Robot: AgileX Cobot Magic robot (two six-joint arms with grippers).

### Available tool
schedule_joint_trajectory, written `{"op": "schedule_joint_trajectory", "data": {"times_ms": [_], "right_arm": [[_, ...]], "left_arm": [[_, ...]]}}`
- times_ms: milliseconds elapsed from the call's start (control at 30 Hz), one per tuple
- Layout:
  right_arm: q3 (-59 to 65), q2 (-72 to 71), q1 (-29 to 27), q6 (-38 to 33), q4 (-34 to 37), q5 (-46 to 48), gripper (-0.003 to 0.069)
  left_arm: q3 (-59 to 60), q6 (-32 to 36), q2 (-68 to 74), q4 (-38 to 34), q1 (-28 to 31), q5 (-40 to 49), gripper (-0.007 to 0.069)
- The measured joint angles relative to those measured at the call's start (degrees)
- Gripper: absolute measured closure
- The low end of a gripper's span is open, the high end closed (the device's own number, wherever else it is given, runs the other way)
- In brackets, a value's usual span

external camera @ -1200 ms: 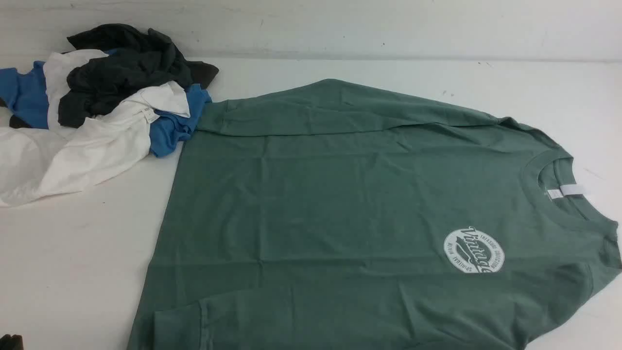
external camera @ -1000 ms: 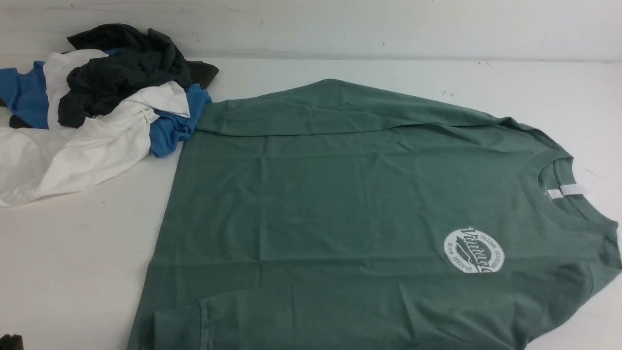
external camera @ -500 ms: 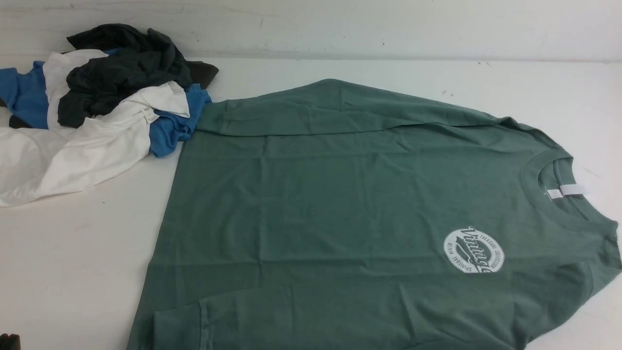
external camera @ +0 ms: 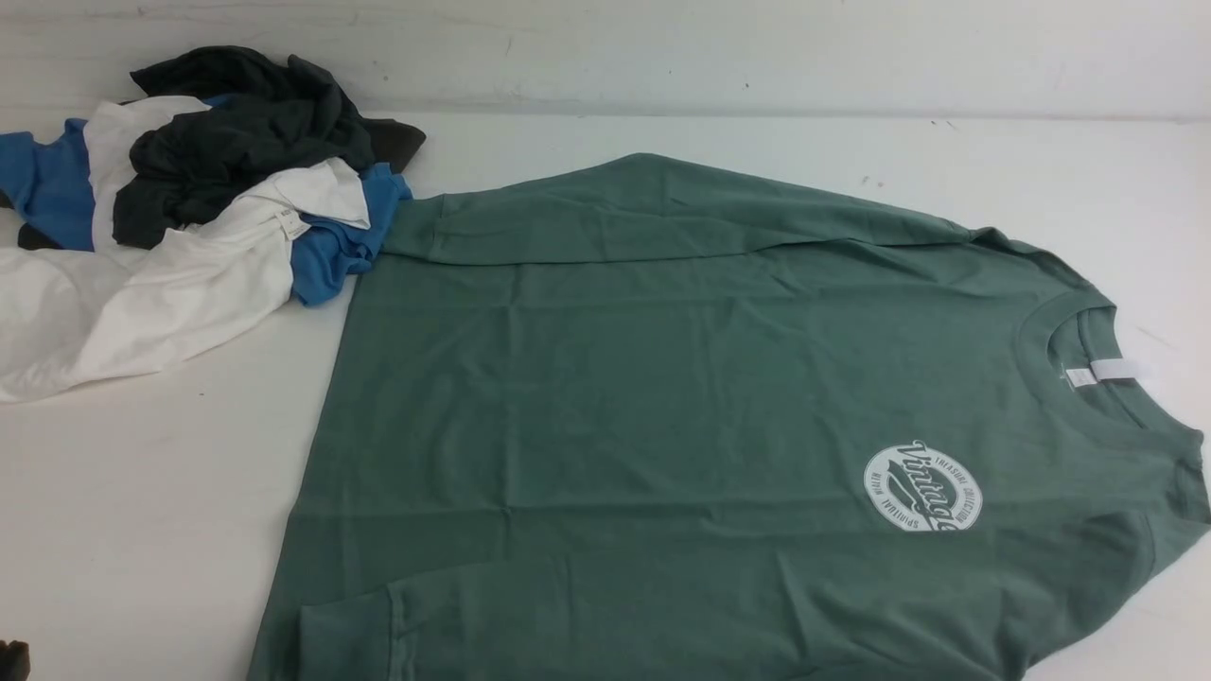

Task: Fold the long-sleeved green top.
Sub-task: Use the left arm to clamp the cuff closest to it

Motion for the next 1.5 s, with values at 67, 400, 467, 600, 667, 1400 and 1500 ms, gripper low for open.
{"op": "schedule_joint_trajectory", "data": {"times_ms": [67, 400, 467, 600, 667, 1400, 1500], "right_arm": [[0.0, 0.0, 0.0, 0.6, 0.9, 0.0, 0.0673], [0.3, 0.0, 0.0, 14.6, 38.4, -9.8, 0.0673], [0.3, 0.0, 0.0, 14.8, 42.4, -10.6, 0.0673], [0.3, 0.0, 0.0, 13.2, 44.2, -12.3, 0.0673], [0.3, 0.0, 0.0, 12.4, 44.4, -14.0, 0.0673], [-53.7, 42.2, 1.5, -13.7, 25.7, 49.1, 0.0673], [-53.9, 46.5, 1.6, -16.7, 25.3, 50.1, 0.0673]], "left_arm": [[0.0, -1.0, 0.0, -1.5, 0.0, -1.5, 0.0629], [0.0, -15.1, 0.0, -30.0, 0.0, -16.8, 0.0629], [0.0, -15.3, 0.0, -34.4, 0.0, -19.1, 0.0629], [0.0, -15.9, 0.0, -40.0, 0.0, -29.2, 0.0629], [-0.4, -16.5, 0.0, -41.0, 0.0, -32.9, 0.0629], [-48.0, -7.9, 58.9, -12.2, -1.1, 45.9, 0.0629], [-48.0, -7.6, 65.7, -11.2, -4.3, 45.3, 0.0629]]}}
